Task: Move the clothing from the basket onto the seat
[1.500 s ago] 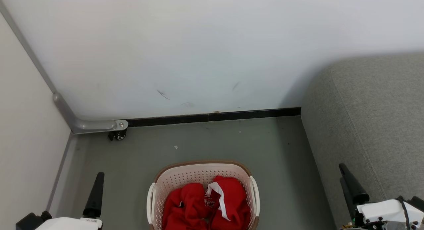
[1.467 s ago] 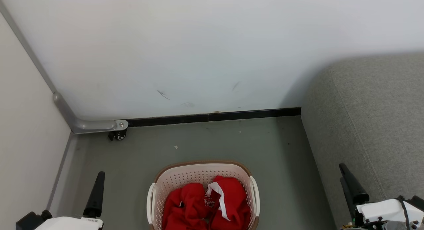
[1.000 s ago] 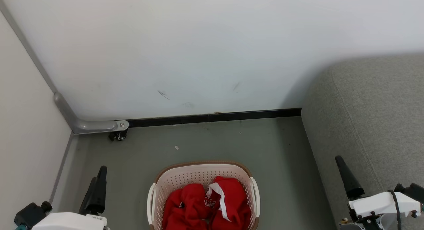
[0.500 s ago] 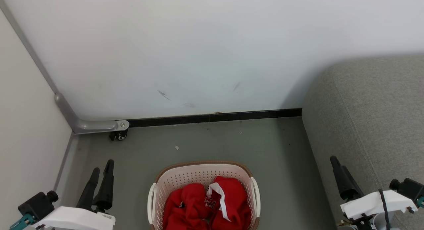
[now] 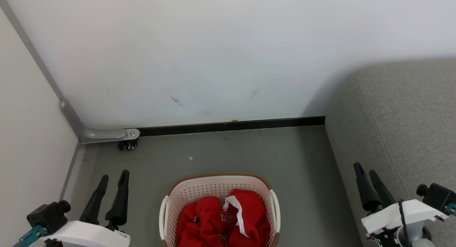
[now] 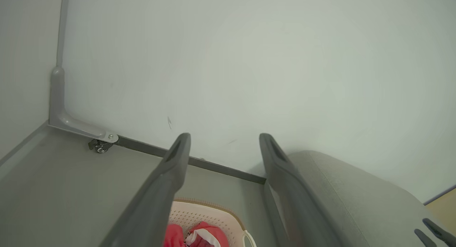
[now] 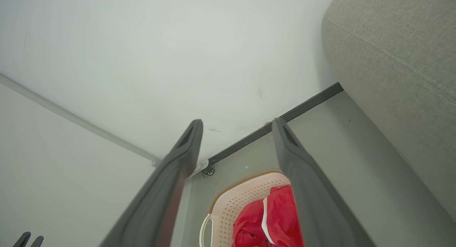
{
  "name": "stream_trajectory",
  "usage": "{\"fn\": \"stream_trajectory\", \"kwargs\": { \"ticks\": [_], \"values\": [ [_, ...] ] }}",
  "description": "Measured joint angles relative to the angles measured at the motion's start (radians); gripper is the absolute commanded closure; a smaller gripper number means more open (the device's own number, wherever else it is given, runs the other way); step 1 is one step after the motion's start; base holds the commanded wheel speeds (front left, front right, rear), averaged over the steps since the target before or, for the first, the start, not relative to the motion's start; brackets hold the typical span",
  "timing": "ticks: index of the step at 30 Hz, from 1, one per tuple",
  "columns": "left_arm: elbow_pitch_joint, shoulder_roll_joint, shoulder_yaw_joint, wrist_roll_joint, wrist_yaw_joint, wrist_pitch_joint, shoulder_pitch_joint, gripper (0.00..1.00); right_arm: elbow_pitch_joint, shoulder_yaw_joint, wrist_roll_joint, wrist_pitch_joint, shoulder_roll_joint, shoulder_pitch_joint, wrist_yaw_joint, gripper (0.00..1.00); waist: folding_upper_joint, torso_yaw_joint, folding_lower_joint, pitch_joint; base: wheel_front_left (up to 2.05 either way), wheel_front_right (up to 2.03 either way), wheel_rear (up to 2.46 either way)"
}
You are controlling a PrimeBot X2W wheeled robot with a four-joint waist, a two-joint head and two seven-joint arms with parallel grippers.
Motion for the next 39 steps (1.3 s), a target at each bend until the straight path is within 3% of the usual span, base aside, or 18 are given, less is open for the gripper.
{"fn": "stream_trajectory", "kwargs": {
  "ticks": [11,39],
  "values": [
    [-0.02,-0.001,-0.014,0.133,0.0,-0.029,-0.007,0.0,-0.016,0.004,-0.137,-0.033,0.006,-0.001,0.0,0.0,0.0,0.0,-0.0022,0.007,0.0,0.0,0.0],
    [-0.054,0.002,-0.064,0.436,-0.001,-0.11,-0.023,0.0,-0.044,0.048,-0.467,-0.112,0.012,-0.039,0.0,0.0,0.0,0.008,-0.0029,0.012,0.0,0.0,0.0]
  ]
}}
